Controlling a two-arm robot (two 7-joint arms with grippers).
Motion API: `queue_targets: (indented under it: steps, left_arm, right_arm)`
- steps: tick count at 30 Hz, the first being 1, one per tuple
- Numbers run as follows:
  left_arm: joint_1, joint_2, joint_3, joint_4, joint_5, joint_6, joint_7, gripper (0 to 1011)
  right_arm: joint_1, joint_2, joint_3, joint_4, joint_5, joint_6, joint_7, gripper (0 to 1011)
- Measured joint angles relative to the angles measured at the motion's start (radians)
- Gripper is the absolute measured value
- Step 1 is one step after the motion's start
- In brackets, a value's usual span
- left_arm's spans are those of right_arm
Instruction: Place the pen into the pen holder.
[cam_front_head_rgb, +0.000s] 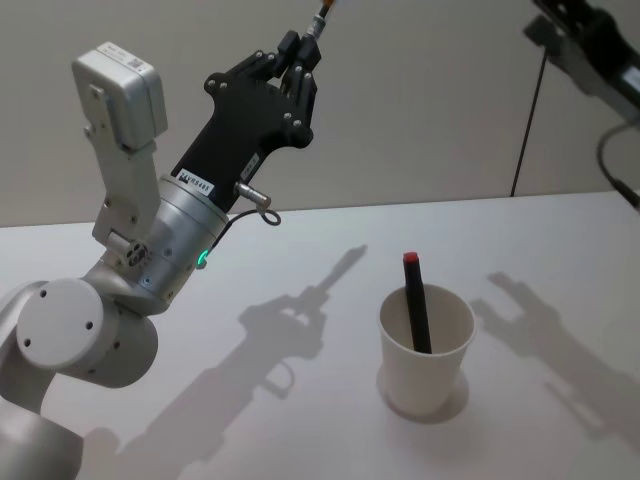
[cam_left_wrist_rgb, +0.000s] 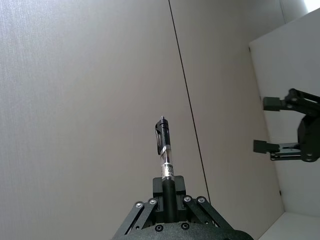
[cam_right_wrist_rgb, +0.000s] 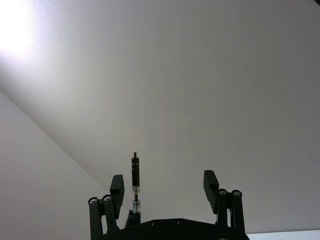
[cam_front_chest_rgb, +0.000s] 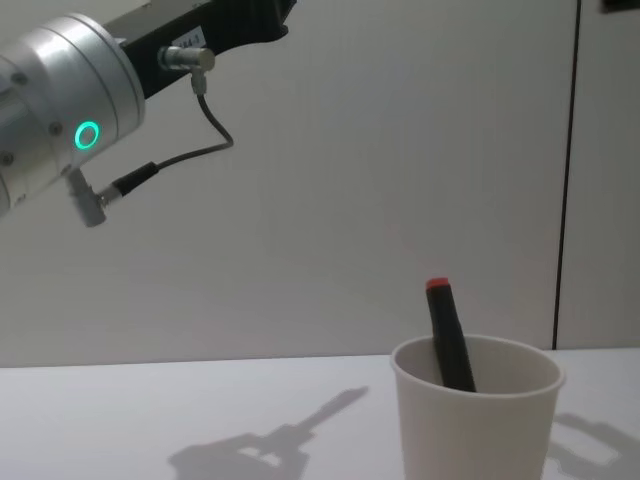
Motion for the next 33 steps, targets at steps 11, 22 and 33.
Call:
queue_targets:
  steps: [11, 22, 33]
  left_arm:
    - [0.0, 0.0, 0.0, 0.0, 0.0, 0.0, 0.0, 130]
    - [0.0, 0.0, 0.0, 0.0, 0.0, 0.0, 0.0, 130]
    - [0.0, 0.0, 0.0, 0.0, 0.0, 0.0, 0.0, 130]
  right_arm:
    - [0.133, -0.13, -0.059, 0.072, 0.117, 0.07, -0.129, 1001]
    - [0.219, -0.192, -0.101, 0.118, 0.176, 0.143, -0.216, 1001]
    - [0.27, -0.214, -0.13, 0.15, 0.182, 0.17, -0.263, 1001]
